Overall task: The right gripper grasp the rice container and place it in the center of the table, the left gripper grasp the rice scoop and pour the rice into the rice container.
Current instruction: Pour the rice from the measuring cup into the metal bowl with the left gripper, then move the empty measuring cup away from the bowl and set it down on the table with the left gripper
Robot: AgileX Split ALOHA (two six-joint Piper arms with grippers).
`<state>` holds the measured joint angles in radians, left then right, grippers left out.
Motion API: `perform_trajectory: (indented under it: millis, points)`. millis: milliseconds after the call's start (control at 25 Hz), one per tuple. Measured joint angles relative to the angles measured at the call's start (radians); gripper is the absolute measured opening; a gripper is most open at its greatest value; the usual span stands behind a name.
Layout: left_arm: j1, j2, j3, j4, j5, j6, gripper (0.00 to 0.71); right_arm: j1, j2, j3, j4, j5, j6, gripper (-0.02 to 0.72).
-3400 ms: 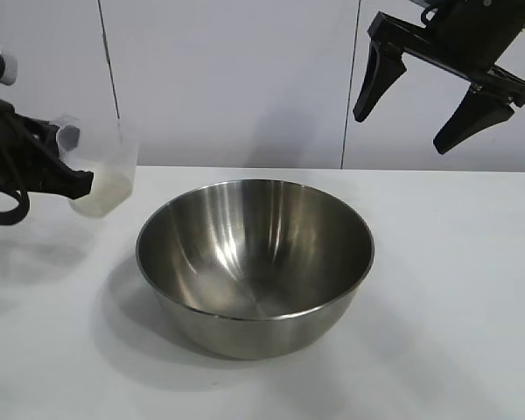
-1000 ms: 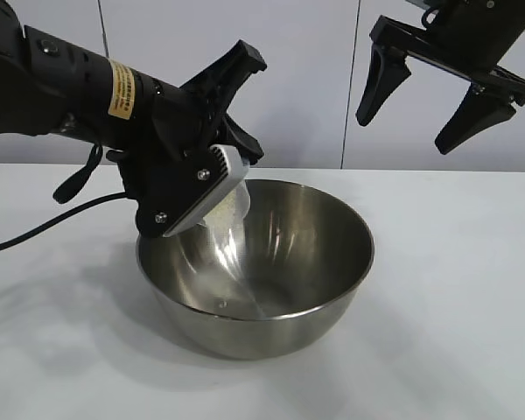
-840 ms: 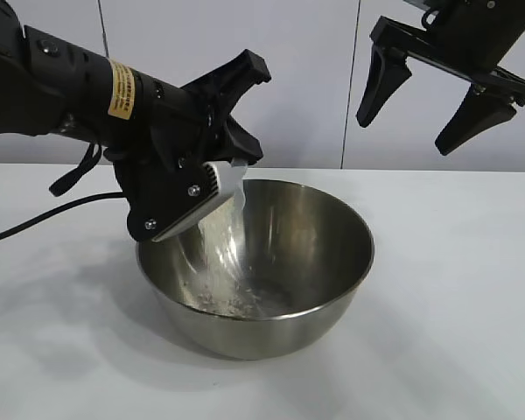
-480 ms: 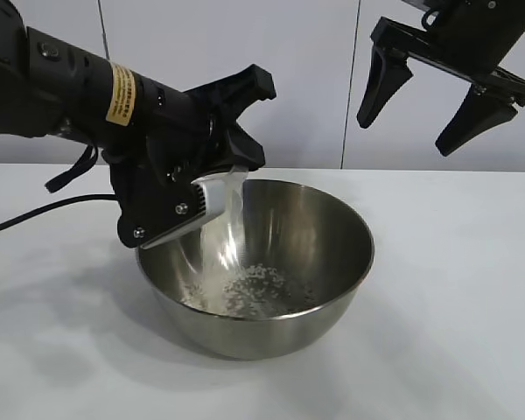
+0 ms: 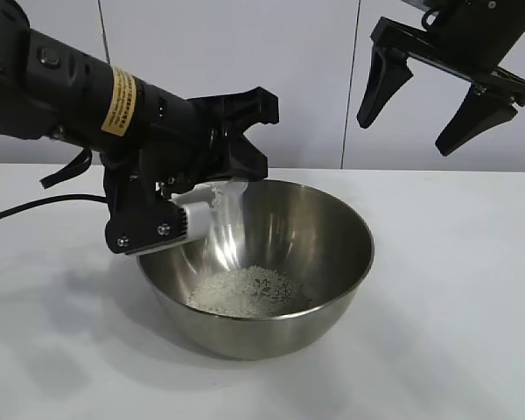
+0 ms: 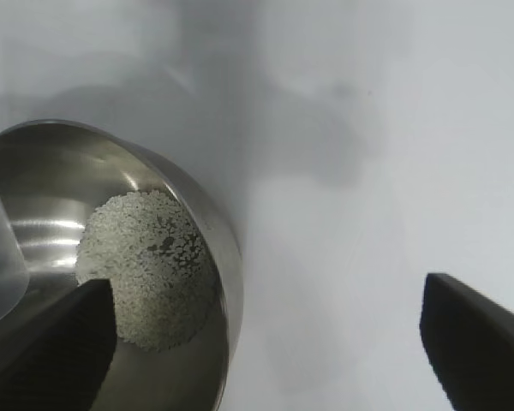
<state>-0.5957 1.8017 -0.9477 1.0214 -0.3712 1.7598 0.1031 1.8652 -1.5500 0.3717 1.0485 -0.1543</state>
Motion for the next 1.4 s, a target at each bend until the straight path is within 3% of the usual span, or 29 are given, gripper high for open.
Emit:
perform_trajectory:
  millis: [640, 760, 960, 1160, 1400]
  points:
    - [0.000, 0.000, -0.001, 0.019, -0.002, -0.020, 0.003, 0.000, 0.000, 0.000, 0.000, 0.000, -0.003, 0.661]
    - [-0.001, 0.000, -0.001, 0.019, -0.030, -0.085, 0.003, 0.000, 0.000, 0.000, 0.000, 0.000, -0.003, 0.661]
    - [-0.003, 0.000, -0.001, 0.010, -0.150, -0.373, 0.003, 0.000, 0.000, 0.000, 0.000, 0.001, -0.003, 0.661]
    - [-0.007, 0.000, -0.001, -0.134, -0.332, -0.769, 0.003, 0.000, 0.000, 0.000, 0.000, 0.002, -0.003, 0.661]
    - [-0.008, 0.000, -0.001, -0.480, -0.415, -0.952, 0.003, 0.000, 0.000, 0.000, 0.003, 0.002, -0.003, 0.661]
